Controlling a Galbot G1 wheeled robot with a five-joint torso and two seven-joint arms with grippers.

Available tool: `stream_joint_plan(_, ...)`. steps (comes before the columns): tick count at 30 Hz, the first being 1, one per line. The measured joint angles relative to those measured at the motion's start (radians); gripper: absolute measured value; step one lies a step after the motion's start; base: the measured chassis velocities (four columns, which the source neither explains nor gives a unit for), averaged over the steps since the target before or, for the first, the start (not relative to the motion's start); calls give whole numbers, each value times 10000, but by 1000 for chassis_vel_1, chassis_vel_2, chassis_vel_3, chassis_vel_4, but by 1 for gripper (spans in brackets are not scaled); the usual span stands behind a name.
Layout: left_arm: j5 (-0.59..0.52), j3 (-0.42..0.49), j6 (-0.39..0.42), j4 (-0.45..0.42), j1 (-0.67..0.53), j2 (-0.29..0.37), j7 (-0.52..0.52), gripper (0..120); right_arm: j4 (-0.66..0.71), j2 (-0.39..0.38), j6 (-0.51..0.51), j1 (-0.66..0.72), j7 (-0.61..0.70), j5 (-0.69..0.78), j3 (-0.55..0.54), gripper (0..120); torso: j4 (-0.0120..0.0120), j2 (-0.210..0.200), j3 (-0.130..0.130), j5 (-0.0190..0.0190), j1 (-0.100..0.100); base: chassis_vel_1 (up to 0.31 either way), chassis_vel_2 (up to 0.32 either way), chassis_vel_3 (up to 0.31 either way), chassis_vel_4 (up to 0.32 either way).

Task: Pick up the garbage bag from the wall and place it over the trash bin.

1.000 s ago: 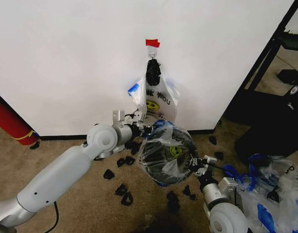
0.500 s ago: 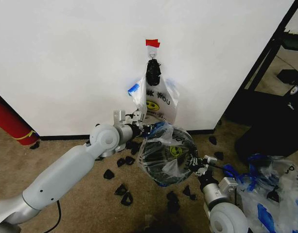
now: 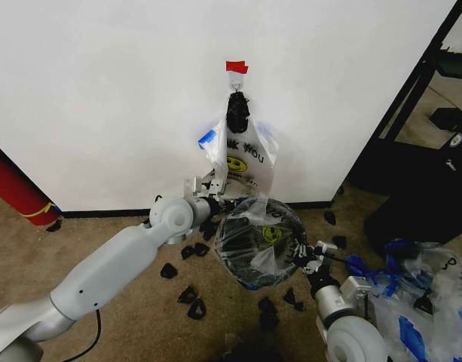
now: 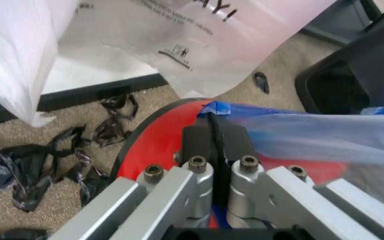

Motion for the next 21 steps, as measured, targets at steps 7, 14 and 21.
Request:
stream_joint_plan(7, 156, -38, -20, 90, 39, -86, 16, 0, 4, 36, -5, -21, -14, -12, -29, 0, 0, 0, 0, 0, 0, 0, 0, 0, 0)
stream_joint_plan(14, 156, -460, 105, -1052, 211, 523, 140, 25, -217, 203, -4, 84, 34, 11, -98, 0, 0, 0, 0, 0, 0, 0, 0, 0, 0)
stream_joint_plan(21, 212, -755, 283, -2016, 423, 900, -130, 51, -366, 377, -55, 174, 132, 133, -260, 0, 0, -2, -1, -1, 0, 0, 0, 0, 0)
